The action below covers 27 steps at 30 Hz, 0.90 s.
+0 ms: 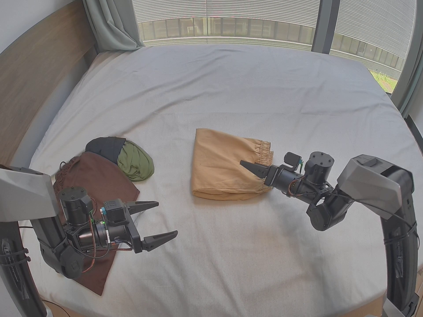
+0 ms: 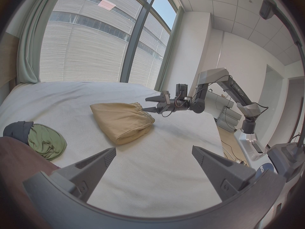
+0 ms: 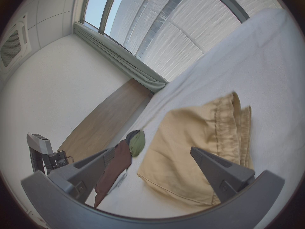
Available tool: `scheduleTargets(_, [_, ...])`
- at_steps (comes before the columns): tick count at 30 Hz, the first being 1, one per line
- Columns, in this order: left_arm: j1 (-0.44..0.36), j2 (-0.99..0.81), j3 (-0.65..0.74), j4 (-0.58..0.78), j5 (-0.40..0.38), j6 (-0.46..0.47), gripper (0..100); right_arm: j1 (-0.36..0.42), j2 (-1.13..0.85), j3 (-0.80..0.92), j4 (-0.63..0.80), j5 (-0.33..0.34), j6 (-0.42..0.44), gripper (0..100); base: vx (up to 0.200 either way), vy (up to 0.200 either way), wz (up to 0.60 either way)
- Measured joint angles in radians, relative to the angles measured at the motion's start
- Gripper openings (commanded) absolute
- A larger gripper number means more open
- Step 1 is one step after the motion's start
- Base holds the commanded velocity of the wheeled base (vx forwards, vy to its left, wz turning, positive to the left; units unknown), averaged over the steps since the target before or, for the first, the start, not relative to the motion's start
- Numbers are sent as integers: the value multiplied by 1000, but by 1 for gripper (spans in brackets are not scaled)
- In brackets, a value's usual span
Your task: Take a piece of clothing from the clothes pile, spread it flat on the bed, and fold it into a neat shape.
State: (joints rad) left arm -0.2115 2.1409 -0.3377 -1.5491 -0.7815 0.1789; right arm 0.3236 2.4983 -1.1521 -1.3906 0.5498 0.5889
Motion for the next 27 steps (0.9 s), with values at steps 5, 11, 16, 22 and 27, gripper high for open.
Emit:
scheduleTargets(5, [-11,-24,11,1,2,-1,100,-3,-131,114,-10,-2,-51,100,0,0,0])
scheduleTargets(11, [-40,-59,36,2,3,-6,100,-16,-280,281,-26,-7,-146,100,0,0,0])
scheduleTargets(16, [-85,-116,84,2,5,-11,100,-25,-397,446,-34,-29,-227,100,0,0,0])
scheduleTargets(22, [-153,-223,144,3,8,-20,100,-33,-549,705,-90,-75,-348,100,0,0,0])
scheduleTargets(27, [-194,-333,195,5,13,-35,100,-36,-689,874,-123,-113,-420,100,0,0,0])
